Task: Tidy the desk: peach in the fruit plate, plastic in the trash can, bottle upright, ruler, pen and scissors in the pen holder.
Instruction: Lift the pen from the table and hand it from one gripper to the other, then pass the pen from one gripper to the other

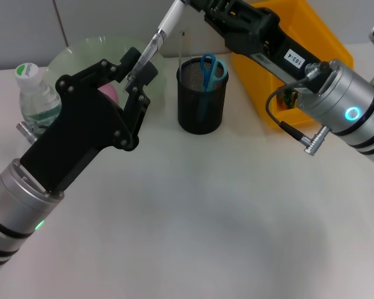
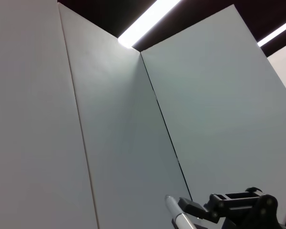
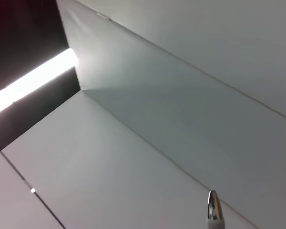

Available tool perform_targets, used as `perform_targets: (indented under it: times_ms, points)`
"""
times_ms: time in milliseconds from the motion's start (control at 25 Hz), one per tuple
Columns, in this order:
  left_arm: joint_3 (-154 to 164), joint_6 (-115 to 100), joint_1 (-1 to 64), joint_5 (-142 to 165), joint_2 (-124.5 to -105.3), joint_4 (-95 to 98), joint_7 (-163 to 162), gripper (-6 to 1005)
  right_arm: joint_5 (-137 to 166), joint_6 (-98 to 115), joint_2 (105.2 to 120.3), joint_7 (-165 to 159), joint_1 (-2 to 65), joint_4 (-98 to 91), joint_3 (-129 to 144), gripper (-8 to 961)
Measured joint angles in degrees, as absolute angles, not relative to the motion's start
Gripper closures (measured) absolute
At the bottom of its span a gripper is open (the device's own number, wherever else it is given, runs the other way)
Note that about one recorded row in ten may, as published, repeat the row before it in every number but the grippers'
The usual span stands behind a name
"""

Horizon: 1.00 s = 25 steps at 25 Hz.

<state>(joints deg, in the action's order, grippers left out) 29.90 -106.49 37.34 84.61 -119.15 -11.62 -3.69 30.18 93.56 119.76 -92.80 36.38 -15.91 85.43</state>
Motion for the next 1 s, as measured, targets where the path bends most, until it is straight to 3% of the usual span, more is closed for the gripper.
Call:
perform_targets:
  times_ms: [560,760,840,1000]
  points:
    - [28.56,-108.13,37.08,84.79,-119.19,-11.79,-4.76,851,31.79,93.8,119.52,-92.02,35.76,-16.26,85.09,685]
    - [27.98,-108.3,36.78,84.72,-119.08,-11.18,-7.94,849,31.87,94.41,119.32,-89.11,34.33,-16.36,85.05,451]
    - [27.84,-108.32,36.59,84.73,-118.92,-10.44,-10.95,848,32.26,94.96,119.18,-82.7,31.83,-16.57,85.27,281]
    - [27.84,-108.06,35.97,84.67,-118.8,-7.09,-20.12,846,33.23,95.18,119.16,-73.96,29.02,-16.92,84.87,281]
